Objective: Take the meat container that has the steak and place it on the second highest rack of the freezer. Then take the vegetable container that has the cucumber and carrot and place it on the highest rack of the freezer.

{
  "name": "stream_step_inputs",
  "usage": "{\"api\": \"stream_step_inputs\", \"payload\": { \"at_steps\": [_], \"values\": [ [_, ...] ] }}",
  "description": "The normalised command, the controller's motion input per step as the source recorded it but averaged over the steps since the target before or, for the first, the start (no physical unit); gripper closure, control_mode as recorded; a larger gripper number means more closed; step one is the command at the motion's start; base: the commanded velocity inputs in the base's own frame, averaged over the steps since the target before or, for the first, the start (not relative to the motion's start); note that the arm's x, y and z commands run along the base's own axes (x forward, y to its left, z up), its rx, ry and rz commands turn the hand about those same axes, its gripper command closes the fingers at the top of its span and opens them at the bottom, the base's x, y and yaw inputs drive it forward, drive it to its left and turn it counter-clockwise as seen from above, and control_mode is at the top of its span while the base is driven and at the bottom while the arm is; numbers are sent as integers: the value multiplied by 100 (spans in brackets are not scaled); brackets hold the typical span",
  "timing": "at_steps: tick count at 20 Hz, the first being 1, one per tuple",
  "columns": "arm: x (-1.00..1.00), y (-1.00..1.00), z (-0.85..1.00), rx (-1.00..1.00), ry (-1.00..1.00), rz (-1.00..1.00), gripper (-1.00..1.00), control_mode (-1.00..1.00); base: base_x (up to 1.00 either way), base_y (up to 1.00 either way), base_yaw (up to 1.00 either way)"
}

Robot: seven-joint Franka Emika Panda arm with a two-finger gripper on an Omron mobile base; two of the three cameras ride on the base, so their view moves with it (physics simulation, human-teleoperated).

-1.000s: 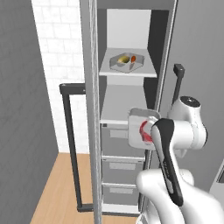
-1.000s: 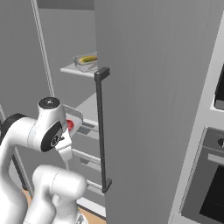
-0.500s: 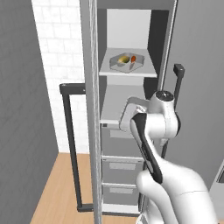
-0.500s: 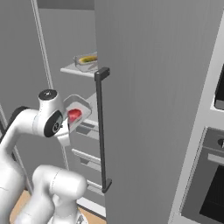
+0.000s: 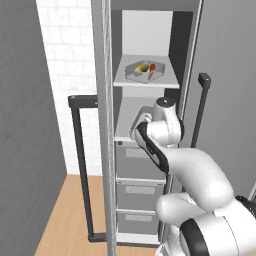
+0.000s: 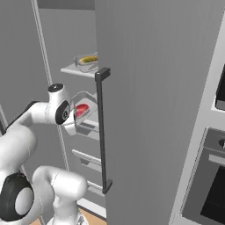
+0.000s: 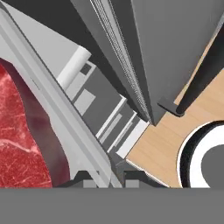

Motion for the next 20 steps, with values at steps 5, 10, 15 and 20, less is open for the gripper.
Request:
{"api": "stream_step_inputs", "payload": {
  "at_steps": [5,10,15,20],
  "values": [
    [84,-25,-18,-3,0,0,100,-100,0,0,0],
    [88,-23,-14,-2,0,0,100,-100,0,0,0],
    [90,-13,-44,-7,0,0,-100,-100,0,0,0],
    [64,-17,-10,0,0,0,-100,-100,0,0,0]
  ]
}}
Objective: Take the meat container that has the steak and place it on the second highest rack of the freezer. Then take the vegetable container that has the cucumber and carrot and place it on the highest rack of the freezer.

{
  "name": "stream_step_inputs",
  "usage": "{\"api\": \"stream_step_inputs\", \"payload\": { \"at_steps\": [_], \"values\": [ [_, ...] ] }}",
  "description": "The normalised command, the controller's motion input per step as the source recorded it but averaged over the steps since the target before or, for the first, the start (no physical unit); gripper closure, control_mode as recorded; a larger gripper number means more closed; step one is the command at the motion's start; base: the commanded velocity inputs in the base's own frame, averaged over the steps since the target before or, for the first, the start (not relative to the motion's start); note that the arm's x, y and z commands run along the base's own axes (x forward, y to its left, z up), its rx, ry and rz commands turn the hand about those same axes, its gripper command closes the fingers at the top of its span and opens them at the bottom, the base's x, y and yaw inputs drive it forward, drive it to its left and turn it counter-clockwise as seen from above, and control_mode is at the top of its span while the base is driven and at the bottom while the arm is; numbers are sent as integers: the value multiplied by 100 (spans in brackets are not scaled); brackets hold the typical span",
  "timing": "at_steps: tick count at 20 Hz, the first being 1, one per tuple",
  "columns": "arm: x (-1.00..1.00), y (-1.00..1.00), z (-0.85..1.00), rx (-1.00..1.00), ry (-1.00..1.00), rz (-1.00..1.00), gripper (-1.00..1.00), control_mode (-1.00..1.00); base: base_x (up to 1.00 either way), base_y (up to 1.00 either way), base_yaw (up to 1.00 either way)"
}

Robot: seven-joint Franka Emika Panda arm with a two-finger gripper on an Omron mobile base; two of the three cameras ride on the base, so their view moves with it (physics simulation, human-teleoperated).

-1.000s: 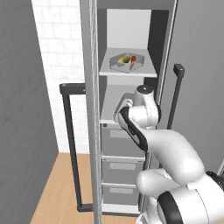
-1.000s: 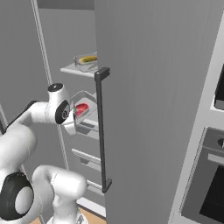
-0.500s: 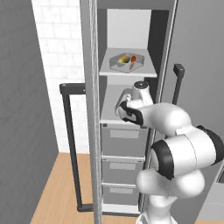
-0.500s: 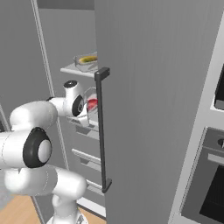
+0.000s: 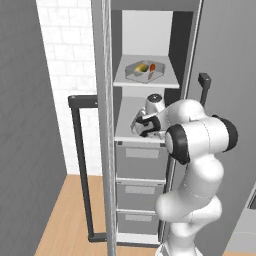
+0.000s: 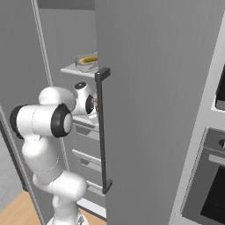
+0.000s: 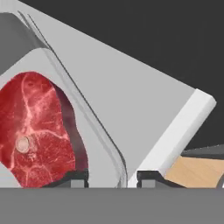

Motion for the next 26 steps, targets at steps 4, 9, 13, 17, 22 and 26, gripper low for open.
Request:
{"api": "stream_step_inputs", "payload": {
  "at_steps": [4,9,13,17,22,26],
  "values": [
    [-70,0,6,0,-25,0,-100,-100,0,0,0],
    [-100,0,44,2,-53,-2,-100,-100,0,0,0],
    [-100,0,93,12,-32,-4,-100,-100,0,0,0],
    [-100,0,100,15,-18,-4,-100,-100,0,0,0],
    [-100,0,100,25,-1,-1,-100,-100,0,0,0],
    [-100,0,100,18,12,0,-100,-100,0,0,0]
  ]
}}
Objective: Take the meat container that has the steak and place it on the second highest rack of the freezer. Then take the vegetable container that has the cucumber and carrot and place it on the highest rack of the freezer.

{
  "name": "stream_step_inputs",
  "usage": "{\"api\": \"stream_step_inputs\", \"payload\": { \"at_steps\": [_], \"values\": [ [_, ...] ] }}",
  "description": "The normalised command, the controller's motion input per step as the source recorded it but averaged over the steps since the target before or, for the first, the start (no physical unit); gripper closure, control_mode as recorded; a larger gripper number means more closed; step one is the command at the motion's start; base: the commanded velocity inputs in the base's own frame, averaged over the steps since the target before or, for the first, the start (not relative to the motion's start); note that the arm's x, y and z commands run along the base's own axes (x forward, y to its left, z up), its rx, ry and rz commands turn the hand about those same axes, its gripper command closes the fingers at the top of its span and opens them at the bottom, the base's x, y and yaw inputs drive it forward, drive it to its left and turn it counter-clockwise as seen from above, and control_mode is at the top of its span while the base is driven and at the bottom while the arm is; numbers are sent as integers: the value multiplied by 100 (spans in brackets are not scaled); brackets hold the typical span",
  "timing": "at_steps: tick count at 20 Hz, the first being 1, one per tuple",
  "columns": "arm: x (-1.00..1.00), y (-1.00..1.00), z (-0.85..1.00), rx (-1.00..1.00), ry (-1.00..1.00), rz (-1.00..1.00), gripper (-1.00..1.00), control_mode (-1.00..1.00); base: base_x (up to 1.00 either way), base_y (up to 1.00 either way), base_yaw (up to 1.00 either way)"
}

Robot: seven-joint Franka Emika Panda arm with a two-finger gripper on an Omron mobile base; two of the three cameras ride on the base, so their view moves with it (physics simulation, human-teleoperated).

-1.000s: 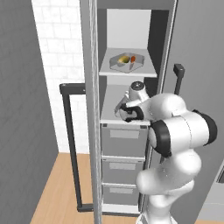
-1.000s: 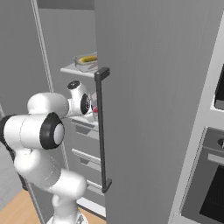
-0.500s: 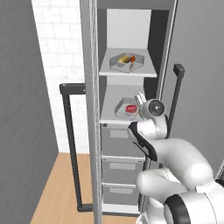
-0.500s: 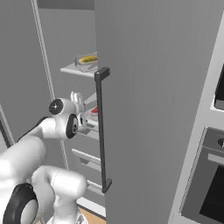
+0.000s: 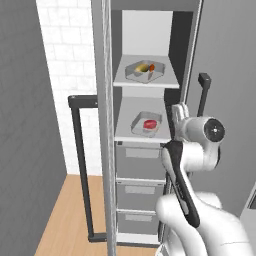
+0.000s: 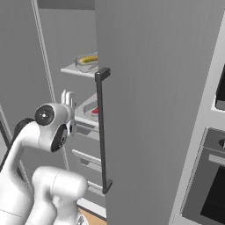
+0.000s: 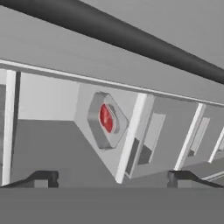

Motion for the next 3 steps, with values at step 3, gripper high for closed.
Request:
{"api": "stream_step_inputs", "payload": {
  "at_steps": [3],
  "values": [
    [-100,7,100,4,16,0,-100,-100,0,0,0]
  ]
}}
